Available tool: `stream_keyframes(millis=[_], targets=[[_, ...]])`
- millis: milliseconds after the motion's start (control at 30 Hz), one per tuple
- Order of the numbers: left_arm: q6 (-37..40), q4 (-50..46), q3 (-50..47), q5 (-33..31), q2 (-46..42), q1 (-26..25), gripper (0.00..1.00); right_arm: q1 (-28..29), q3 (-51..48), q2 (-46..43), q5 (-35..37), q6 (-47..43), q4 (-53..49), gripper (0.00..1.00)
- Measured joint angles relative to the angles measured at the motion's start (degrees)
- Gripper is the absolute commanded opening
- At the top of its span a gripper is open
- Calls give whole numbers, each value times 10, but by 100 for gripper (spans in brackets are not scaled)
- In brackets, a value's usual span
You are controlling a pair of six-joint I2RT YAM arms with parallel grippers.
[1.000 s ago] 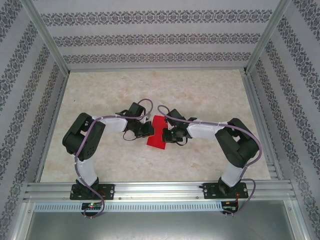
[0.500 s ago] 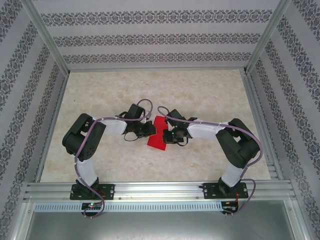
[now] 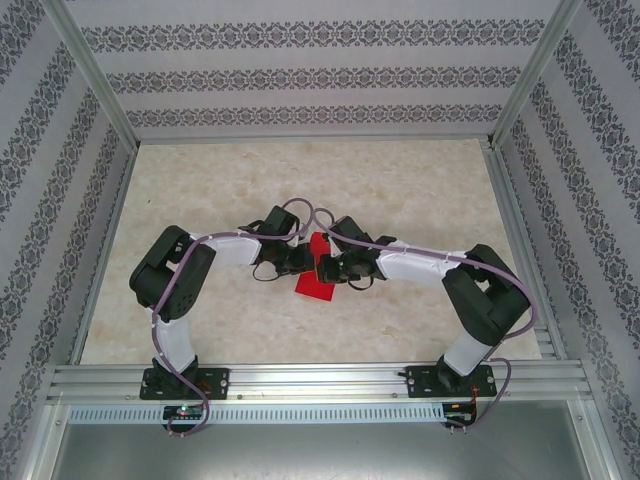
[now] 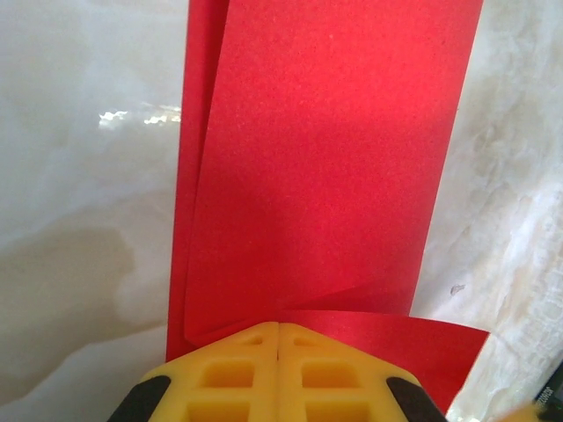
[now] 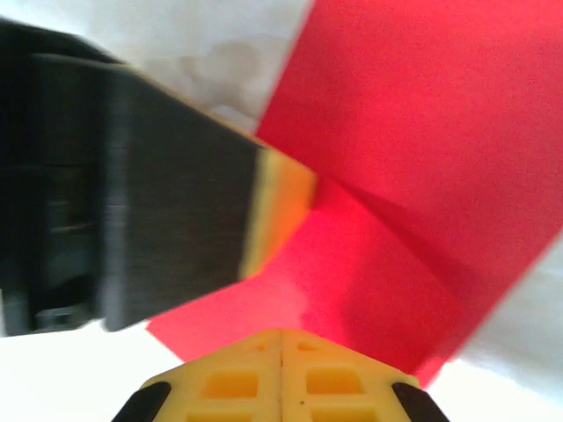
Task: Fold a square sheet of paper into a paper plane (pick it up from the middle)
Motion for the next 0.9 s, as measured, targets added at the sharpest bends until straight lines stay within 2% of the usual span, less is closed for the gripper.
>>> stream_keyframes(millis=[500, 900], targets=[[-1, -9, 5, -10, 1, -3, 5, 14, 0, 42, -3, 0, -4, 6], [-16, -20, 11, -14, 3, -4, 4, 14, -2, 43, -3, -19, -25, 6]])
